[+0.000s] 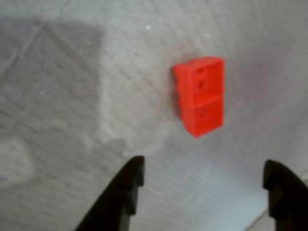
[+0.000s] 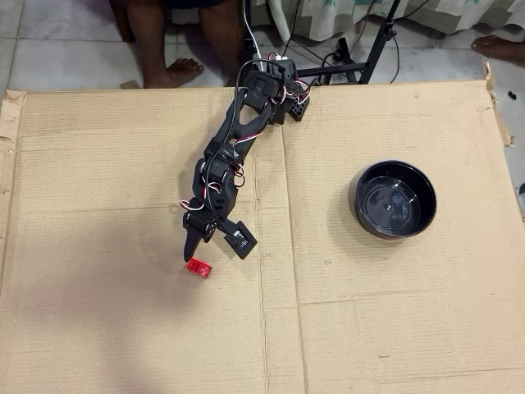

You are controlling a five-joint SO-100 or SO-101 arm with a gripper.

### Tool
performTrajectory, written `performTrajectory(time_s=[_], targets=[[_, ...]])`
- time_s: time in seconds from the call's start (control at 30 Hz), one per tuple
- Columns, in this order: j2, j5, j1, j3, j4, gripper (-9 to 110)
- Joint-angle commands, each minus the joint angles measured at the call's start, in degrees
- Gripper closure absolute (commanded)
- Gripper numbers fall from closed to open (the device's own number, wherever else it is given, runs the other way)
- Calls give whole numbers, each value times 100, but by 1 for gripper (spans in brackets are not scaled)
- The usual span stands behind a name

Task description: Grasp a lego block and put it in the bin.

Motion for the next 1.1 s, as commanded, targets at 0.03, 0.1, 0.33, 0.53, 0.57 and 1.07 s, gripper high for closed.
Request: performTrajectory(time_s=[0.03,0.1,0.33,0.53,0.57,1.07], targets=[[-158,26,-62,-580,-79,73],[-439,26,-105,-914,-18,73],[-809,26,-149,-1301,-88,73],[-1143,26,-220,-1714,-88,74],[-1204,26,-255,-1767,-88,74],[-1582,26,-290,-1942,-88,74]])
